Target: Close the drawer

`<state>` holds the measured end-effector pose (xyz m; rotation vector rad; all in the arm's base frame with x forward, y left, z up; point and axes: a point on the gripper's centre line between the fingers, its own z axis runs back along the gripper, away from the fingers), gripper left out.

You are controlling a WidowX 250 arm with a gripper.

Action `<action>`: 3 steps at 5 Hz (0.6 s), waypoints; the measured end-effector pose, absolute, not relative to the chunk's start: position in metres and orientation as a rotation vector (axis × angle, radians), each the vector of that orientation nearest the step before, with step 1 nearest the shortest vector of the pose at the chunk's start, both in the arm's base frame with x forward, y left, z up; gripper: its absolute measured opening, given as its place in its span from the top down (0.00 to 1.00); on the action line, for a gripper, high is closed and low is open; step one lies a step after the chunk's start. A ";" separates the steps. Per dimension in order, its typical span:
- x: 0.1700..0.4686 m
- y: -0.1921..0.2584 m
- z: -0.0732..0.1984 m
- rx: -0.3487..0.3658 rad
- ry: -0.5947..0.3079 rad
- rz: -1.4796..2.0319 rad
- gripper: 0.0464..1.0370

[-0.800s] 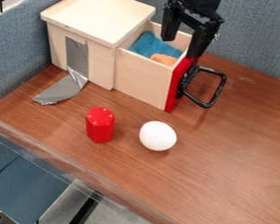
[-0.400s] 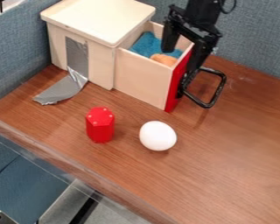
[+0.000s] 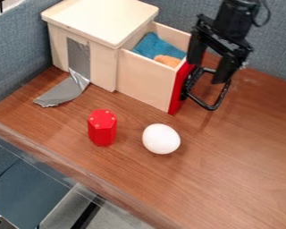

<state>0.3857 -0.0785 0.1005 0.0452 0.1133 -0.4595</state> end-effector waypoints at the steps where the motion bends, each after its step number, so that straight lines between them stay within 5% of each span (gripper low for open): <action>1: 0.385 -0.110 0.107 0.051 0.074 -0.519 0.04; 3: 0.400 -0.133 0.079 0.046 0.023 -0.384 0.04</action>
